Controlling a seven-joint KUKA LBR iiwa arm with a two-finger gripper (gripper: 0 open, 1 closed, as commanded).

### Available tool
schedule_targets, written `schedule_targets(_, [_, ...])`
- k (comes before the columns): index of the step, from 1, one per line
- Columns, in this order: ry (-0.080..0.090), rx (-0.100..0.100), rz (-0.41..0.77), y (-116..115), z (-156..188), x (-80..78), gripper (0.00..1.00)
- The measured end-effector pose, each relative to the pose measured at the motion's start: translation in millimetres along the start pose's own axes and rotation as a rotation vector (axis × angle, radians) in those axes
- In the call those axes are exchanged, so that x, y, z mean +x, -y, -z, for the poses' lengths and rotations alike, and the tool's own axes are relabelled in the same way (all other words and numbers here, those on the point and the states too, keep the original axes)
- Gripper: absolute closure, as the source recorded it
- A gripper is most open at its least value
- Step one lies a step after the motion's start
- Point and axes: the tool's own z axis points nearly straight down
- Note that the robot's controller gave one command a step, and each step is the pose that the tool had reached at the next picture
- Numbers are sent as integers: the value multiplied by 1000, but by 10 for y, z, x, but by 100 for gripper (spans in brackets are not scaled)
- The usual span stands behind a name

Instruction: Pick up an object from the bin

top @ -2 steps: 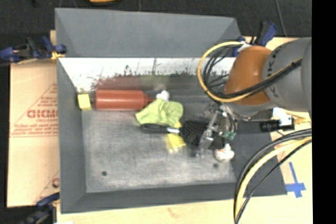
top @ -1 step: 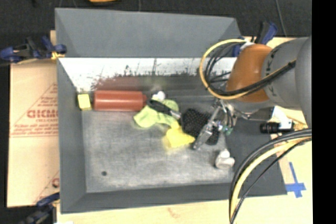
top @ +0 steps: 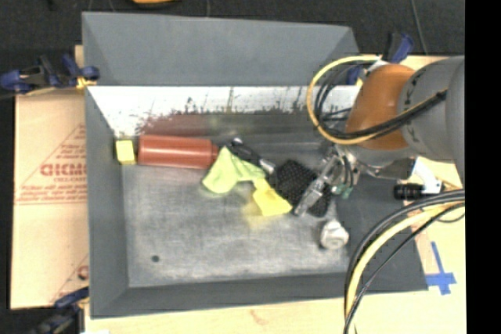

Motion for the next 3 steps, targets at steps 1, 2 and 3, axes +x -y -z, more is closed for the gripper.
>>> schedule_targets(1, [0,0,0,0,0,0,100])
schedule_targets(2, [-6,3,1,9,44,17,100])
schedule_targets(3, [-11,5,3,17,227,22,100])
